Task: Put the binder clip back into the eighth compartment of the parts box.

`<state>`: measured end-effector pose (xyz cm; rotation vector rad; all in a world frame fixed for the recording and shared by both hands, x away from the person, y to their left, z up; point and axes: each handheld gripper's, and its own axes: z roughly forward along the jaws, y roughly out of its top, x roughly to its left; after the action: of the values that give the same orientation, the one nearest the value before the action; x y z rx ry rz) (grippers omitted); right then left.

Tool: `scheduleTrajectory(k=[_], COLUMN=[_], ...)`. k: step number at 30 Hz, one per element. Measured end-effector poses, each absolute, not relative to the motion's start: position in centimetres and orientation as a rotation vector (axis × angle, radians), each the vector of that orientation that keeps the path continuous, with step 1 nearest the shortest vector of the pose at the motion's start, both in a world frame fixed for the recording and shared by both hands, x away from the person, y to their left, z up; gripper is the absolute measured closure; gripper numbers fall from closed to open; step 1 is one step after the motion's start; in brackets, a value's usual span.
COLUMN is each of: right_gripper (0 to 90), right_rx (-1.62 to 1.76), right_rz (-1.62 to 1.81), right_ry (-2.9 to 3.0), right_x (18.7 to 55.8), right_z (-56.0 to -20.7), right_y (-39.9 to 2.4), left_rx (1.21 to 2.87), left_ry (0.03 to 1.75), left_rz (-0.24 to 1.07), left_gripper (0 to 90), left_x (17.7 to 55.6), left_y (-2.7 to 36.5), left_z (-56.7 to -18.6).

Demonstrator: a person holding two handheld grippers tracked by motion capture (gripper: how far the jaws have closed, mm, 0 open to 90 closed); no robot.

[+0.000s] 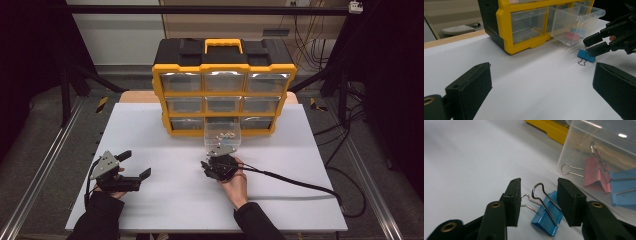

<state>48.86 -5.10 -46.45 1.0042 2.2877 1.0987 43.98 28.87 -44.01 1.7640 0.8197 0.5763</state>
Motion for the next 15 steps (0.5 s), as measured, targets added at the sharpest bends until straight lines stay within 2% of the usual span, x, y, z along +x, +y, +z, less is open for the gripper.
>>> scheduleTrajectory(k=[15], right_gripper=[69.1], right_rx=[0.957], right_rz=[1.044], right_ry=[2.289], right_x=[48.89], right_z=[-46.75], right_y=[-5.11], left_rx=[1.764], left_ry=[0.819], left_rz=[0.577], left_gripper=[1.3], left_x=[43.98], left_y=[28.87], left_z=[-44.0])
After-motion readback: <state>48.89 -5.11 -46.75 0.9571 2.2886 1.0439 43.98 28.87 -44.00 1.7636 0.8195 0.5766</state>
